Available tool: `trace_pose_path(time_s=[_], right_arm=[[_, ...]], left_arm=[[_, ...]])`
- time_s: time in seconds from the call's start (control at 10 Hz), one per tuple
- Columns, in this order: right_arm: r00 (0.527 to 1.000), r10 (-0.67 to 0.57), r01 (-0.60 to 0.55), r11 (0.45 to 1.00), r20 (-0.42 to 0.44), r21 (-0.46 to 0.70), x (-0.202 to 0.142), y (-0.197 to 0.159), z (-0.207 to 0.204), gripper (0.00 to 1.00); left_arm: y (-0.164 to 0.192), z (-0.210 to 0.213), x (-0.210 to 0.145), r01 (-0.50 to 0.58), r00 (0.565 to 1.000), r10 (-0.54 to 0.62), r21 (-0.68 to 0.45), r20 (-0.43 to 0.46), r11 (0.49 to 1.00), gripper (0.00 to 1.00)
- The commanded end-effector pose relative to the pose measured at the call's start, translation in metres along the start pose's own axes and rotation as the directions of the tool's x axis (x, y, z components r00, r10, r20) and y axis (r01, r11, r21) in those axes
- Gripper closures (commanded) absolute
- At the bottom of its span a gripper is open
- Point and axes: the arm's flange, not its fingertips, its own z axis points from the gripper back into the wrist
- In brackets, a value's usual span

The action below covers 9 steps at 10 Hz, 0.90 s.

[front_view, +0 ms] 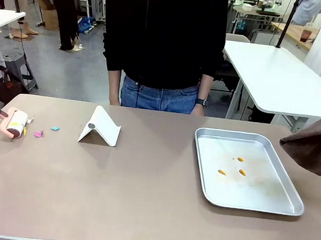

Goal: Clean the surface of the table.
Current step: If a person points to the right, clean the right side of the table with your right hand, and if they point to the left, clean the left side with your left hand.

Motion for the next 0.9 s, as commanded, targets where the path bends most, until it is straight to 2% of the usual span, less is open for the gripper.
trace_pose_path(time_s=[0.0,0.4,0.8], right_arm=[[1.0,-0.003,0.003,1.0,0.0,0.001,0.0,0.002,0.002,1.0],[1.0,-0.003,0.003,1.0,0.0,0.001,0.0,0.002,0.002,1.0],[1.0,-0.003,0.003,1.0,0.0,0.001,0.0,0.002,0.002,1.0]], left_arm=[[-0.001,-0.003,0.006,-0.02,0.999,0.02,0.013,0.026,1.0,0.78],[0.0,-0.018,0.005,-0.034,0.998,0.036,0.046,-0.042,0.998,0.78],[-0.027,-0.03,0.0,0.011,0.997,-0.008,0.03,-0.079,0.999,0.78]])
